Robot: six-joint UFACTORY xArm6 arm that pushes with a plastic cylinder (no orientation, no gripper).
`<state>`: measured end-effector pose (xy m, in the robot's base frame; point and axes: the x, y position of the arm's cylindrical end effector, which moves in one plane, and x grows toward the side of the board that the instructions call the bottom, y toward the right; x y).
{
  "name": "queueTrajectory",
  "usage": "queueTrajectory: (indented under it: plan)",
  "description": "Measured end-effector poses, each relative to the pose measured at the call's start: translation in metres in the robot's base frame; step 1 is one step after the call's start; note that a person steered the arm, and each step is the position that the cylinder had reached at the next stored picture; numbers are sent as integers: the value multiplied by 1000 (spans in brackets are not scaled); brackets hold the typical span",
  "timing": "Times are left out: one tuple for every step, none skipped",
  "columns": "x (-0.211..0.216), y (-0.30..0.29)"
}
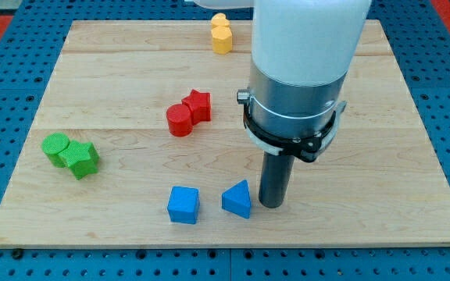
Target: Place the arm to the top of the blue blocks
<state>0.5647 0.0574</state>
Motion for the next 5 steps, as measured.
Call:
queueTrajectory:
  plan:
    - [0, 18]
    - [-3, 27]
    - [-48, 26]
    - [-95, 22]
    - [-83, 15]
